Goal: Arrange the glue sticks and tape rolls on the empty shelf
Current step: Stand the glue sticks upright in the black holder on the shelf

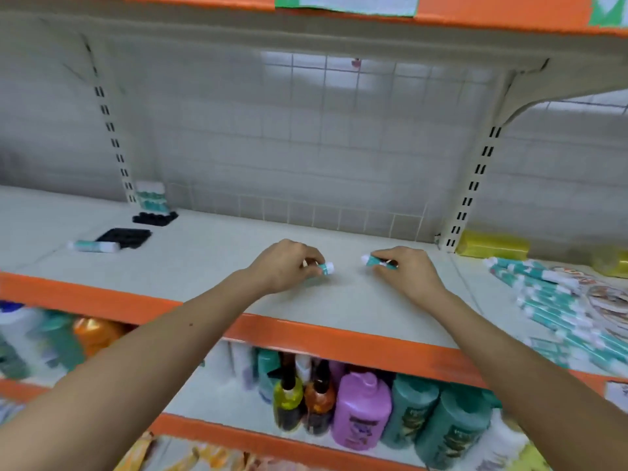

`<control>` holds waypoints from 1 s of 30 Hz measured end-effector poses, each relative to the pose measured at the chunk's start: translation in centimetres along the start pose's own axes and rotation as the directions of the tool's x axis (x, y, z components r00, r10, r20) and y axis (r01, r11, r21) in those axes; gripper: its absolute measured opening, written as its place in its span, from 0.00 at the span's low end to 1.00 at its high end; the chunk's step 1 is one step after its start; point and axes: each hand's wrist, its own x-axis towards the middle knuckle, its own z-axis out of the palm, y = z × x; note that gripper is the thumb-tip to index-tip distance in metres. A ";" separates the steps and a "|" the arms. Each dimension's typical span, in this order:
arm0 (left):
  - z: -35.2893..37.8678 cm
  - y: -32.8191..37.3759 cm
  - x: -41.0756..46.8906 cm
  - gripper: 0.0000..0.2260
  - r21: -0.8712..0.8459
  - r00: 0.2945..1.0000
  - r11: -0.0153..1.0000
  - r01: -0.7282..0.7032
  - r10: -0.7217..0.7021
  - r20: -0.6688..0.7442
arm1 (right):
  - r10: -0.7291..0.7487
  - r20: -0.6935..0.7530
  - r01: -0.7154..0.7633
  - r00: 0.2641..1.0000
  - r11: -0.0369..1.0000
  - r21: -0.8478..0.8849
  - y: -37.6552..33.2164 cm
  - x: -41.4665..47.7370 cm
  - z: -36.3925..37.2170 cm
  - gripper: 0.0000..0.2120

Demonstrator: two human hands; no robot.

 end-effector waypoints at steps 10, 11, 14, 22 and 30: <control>-7.5 -15.9 -12.0 0.12 0.011 0.986 0.987 0.159 -0.158 -0.062 | -0.104 0.053 0.097 0.993 0.986 0.133 -17.3 2.6 11.0 0.11; -7.9 -17.3 -13.1 0.12 0.013 0.985 0.987 0.161 -0.159 -0.063 | -0.108 0.052 0.100 0.993 0.985 0.139 -18.6 2.6 11.8 0.11; -8.8 -20.7 -15.2 0.12 0.014 0.985 0.987 0.163 -0.162 -0.061 | -0.117 0.059 0.106 0.991 0.982 0.158 -21.9 2.8 13.6 0.11; -9.2 -26.2 -15.6 0.12 0.017 0.979 0.981 0.193 -0.191 -0.068 | -0.150 0.090 0.135 0.985 0.979 0.155 -25.7 5.8 15.9 0.10; -8.6 -29.9 -13.0 0.12 0.080 0.980 0.977 0.196 -0.199 0.027 | -0.177 0.127 0.150 0.976 0.968 0.203 -26.4 10.8 18.2 0.09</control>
